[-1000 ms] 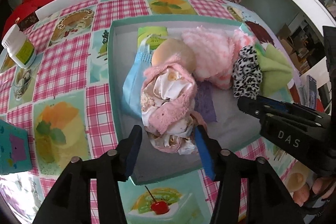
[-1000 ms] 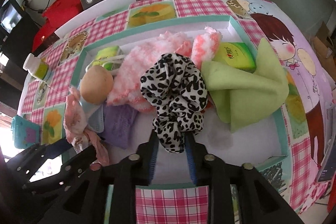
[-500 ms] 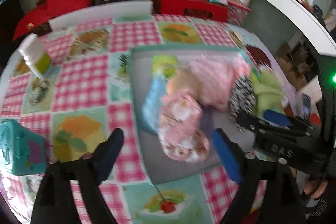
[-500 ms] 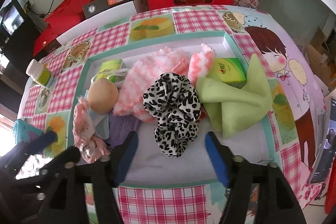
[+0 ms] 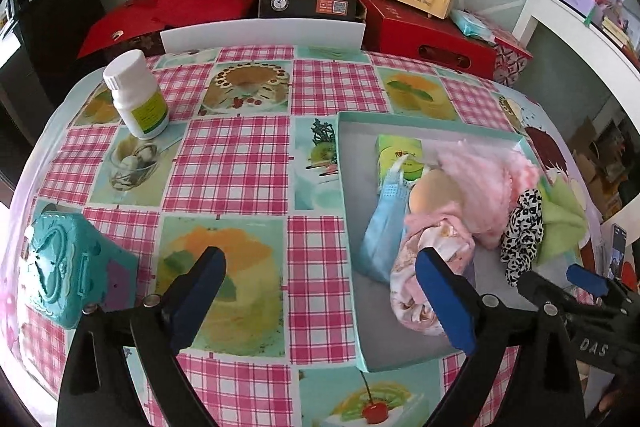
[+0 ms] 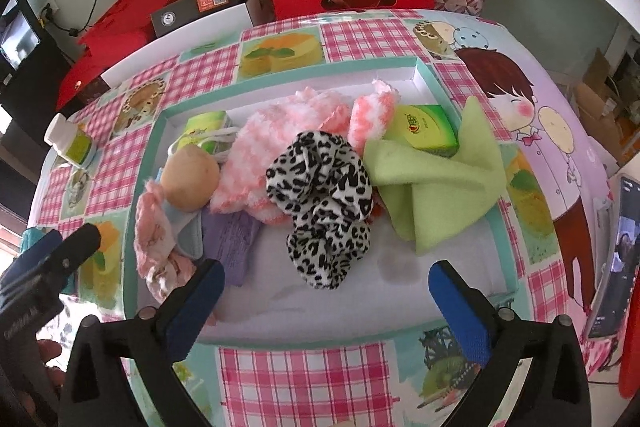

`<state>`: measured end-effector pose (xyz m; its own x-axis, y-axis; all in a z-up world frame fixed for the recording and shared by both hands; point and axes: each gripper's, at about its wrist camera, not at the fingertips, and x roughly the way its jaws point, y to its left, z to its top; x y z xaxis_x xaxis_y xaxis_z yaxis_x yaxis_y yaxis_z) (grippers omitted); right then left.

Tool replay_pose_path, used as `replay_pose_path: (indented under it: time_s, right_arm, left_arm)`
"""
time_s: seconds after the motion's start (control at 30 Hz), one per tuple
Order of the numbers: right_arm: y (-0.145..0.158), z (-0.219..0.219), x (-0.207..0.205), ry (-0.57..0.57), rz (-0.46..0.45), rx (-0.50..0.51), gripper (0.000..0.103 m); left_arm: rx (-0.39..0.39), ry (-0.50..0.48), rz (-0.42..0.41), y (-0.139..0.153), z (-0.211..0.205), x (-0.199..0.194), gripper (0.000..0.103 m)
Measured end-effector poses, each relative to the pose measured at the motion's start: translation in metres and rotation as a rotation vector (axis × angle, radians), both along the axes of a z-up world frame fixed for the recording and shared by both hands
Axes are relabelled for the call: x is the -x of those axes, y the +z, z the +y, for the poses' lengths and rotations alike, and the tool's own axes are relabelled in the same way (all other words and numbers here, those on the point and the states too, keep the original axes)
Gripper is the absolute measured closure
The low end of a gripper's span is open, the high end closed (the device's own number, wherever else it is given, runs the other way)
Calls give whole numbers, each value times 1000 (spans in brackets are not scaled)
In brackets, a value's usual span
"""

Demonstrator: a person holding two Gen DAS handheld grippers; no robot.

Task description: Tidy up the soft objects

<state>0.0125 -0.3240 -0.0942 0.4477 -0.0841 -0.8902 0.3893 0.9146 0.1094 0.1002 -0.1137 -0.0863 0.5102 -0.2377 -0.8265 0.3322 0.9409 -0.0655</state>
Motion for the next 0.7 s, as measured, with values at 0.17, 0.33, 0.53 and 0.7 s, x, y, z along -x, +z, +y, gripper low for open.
replay_pose_path:
  time_s: [0.17, 0.33, 0.53, 0.7]
  right_arm:
    - [-4, 17, 11, 34, 9, 0, 0]
    - [-4, 31, 22, 58, 16, 5, 0]
    - [-7, 41, 33, 51, 37, 3, 0]
    - [-11, 43, 37, 44, 60, 3, 0]
  left_arm:
    - [-25, 26, -12, -1, 12, 14, 7]
    - [-61, 65, -7, -1, 25, 25, 7]
    - [-67, 61, 19, -1, 36, 38, 7]
    - [-125, 84, -1, -2, 43, 52, 7]
